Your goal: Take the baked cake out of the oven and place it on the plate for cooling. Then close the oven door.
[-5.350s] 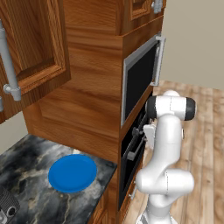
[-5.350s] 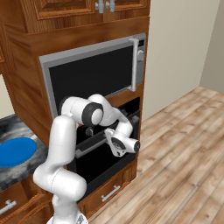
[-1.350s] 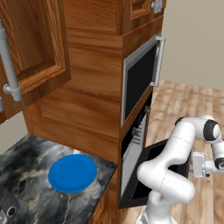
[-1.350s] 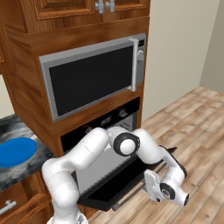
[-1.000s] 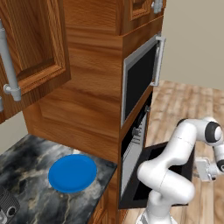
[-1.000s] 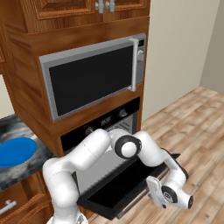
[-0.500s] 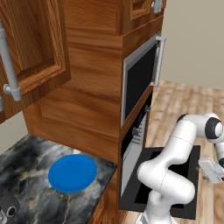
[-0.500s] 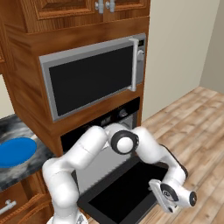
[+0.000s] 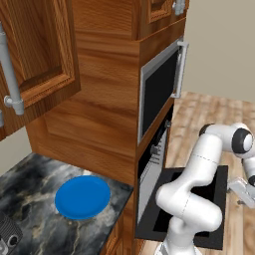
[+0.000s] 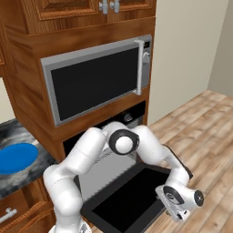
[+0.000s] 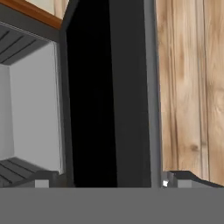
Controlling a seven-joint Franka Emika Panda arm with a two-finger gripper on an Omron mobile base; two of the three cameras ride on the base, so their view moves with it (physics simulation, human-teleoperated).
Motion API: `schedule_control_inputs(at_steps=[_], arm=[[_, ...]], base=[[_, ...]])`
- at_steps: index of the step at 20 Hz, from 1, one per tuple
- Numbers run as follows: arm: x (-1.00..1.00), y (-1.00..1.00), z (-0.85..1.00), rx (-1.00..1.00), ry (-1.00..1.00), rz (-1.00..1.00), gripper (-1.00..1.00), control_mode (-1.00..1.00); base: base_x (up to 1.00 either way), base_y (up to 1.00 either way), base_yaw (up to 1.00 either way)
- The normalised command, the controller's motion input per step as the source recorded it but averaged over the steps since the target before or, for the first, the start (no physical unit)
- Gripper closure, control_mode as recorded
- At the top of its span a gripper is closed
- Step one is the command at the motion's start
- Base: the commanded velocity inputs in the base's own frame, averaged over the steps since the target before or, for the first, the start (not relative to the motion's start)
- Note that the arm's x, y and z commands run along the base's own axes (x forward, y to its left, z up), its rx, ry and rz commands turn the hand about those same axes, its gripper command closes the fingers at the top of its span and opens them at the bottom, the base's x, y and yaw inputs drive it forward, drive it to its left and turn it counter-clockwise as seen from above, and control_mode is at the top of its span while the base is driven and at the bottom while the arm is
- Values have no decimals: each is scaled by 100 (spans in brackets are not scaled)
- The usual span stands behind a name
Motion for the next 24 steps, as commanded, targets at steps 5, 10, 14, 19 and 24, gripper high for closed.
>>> schedule_control_inputs(at_steps=[5,10,14,19,24], arm=[[3,17,6,-2,1,0,-100,-100],[12,12,11,0,1,3,-100,-100],[19,1,15,4,2,10,-100,-100],[23,3,11,7,4,10,-100,-100],[26,11,8,10,0,14,-100,-100]], base=[[0,0,0],[0,0,0],[0,0,0],[0,0,0],[0,0,0]])
